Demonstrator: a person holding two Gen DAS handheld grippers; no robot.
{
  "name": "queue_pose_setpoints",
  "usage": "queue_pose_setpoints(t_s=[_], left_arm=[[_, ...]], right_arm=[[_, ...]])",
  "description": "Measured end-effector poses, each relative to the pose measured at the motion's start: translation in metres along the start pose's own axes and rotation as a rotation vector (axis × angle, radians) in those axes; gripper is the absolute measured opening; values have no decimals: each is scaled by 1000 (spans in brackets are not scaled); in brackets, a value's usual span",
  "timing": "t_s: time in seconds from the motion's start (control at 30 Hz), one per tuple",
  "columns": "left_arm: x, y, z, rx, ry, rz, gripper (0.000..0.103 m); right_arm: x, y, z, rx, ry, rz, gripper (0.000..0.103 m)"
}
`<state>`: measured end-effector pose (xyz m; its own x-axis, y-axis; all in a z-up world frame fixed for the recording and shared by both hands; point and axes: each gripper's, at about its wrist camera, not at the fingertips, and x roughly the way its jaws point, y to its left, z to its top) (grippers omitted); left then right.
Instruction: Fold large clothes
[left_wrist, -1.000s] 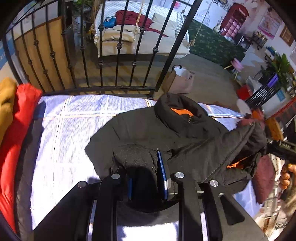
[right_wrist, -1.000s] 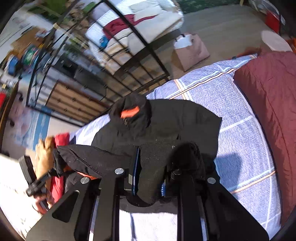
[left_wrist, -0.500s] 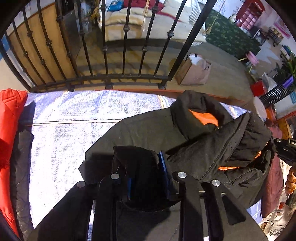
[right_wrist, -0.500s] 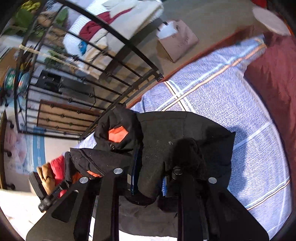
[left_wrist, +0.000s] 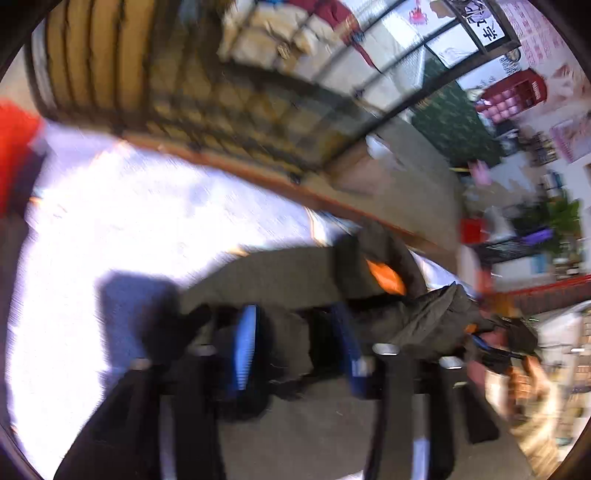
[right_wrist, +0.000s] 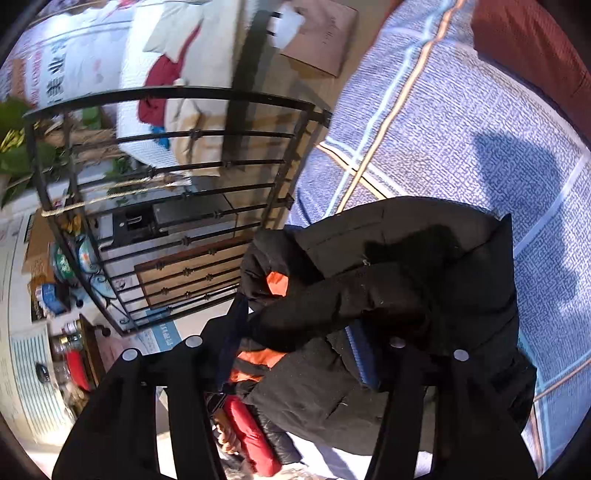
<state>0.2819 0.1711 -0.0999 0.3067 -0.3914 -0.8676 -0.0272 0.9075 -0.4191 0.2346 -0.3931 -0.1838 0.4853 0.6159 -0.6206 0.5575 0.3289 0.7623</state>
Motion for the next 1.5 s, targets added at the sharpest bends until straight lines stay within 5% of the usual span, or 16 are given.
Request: queue_pose_setpoints(t_s=[0.03, 0.1, 0.17, 0.27, 0.33, 0.43, 0.63, 0.73, 0.8, 0.87, 1.03, 1.2, 1.3, 1.33, 1.4, 1.5], left_arm=[[-8, 0, 3, 10, -38, 36, 74], [-24, 5, 10, 0, -74, 21, 76], [-33, 4, 10, 19, -70, 38, 76], [-46, -2, -7, 95, -83, 84, 79], [-47, -5, -24, 119, -83, 98, 81], [-41, -5, -56, 115, -55, 104, 81], [-33, -17, -125, 84, -20, 92, 81], [-37, -22, -147, 107, 0, 109, 81], [-43, -25, -158, 135, -5, 139, 81], [-50, -26, -168, 176, -11, 179, 82], [-60, -23, -187, 179, -5, 206, 82], [-53, -32, -193, 140, 13, 181, 82], [-47, -47, -193, 166, 0, 170, 82], [-45, -52, -193, 180, -1, 170, 82], [-39, -62, -193, 214, 3, 166, 82], [-28, -74, -194, 251, 10, 165, 82]], right_arm=[[1, 3, 1, -13, 3, -25, 55], [0, 11, -1, -46, 6, -45, 58], [-7, 23, -6, -89, -20, -59, 75], [-21, 37, -14, -115, -16, -1, 76], [-20, 62, -22, -287, 13, -47, 76], [11, 122, -67, -821, 34, -354, 76], [111, 151, -146, -1240, 236, -497, 75], [150, 144, -163, -1331, 285, -586, 45], [171, 138, -163, -1330, 340, -632, 16], [179, 143, -158, -1334, 329, -615, 7], [167, 187, -136, -1235, 112, -512, 2], [215, 187, -149, -1332, 113, -665, 2], [219, 176, -149, -1266, 70, -698, 8], [211, 175, -148, -1234, 40, -683, 22], [178, 177, -148, -1166, -56, -612, 82], [117, 170, -164, -1170, -202, -519, 85]])
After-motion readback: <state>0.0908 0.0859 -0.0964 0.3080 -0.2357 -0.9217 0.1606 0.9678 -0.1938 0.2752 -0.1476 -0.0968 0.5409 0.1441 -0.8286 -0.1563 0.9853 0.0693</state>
